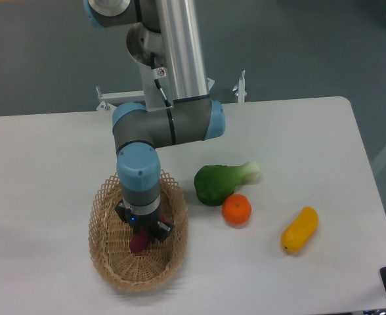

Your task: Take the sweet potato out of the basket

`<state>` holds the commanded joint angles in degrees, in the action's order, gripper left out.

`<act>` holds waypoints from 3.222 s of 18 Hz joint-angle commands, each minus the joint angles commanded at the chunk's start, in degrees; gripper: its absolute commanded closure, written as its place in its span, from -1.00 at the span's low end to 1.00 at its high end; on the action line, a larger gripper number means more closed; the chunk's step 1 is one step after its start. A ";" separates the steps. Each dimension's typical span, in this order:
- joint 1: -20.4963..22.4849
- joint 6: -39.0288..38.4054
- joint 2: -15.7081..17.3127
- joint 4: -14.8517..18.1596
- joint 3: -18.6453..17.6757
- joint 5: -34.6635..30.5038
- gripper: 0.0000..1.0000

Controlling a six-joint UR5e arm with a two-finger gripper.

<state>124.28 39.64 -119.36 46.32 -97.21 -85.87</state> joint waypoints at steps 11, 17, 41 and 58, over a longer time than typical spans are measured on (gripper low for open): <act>0.26 1.76 2.63 0.09 2.36 0.00 0.41; 3.51 1.76 5.35 0.88 8.78 0.17 0.42; 27.68 30.94 13.62 17.05 9.32 1.41 0.48; 27.77 30.85 13.36 16.52 9.93 1.58 0.48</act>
<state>152.05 70.49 -106.00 62.84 -87.28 -84.29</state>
